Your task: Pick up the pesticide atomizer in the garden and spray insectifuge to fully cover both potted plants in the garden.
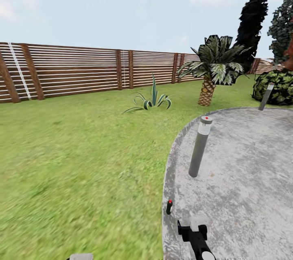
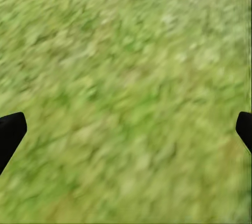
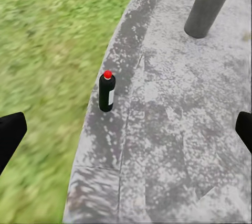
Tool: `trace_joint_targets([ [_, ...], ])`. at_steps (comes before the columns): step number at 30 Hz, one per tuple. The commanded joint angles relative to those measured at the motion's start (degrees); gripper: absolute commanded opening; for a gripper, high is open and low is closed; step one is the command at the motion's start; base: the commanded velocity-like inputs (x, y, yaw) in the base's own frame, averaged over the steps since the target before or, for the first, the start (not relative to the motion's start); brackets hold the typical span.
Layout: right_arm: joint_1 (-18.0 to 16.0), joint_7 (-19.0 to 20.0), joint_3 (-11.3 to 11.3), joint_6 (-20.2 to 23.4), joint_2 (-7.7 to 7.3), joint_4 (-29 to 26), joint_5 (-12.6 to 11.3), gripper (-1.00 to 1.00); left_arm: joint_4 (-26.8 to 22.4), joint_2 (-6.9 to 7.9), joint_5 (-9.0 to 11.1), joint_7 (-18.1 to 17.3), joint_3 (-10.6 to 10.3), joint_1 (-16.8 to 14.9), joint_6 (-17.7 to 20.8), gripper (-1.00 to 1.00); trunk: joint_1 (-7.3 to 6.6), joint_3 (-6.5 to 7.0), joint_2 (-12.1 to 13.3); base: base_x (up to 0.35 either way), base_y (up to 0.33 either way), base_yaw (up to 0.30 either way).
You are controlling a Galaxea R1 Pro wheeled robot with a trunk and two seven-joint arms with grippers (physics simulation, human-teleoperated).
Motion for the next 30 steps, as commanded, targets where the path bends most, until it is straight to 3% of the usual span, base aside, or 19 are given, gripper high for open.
trace_joint_targets([
  [1,-0.1,-0.5,0.3,-0.1,-0.03,0.1,0.1,1.00,0.0,0.01,0.0,0.1,0.0,0.0,-0.2,1.00,-0.01,-0.05,0.0,0.000,0.000,-0.300],
  [30,-0.1,-0.5,0.3,-0.1,-0.03,0.1,0.1,1.00,0.0,-0.06,-0.1,0.1,0.0,0.0,-0.2,1.00,-0.01,-0.05,0.0,0.011,0.000,-0.300],
])
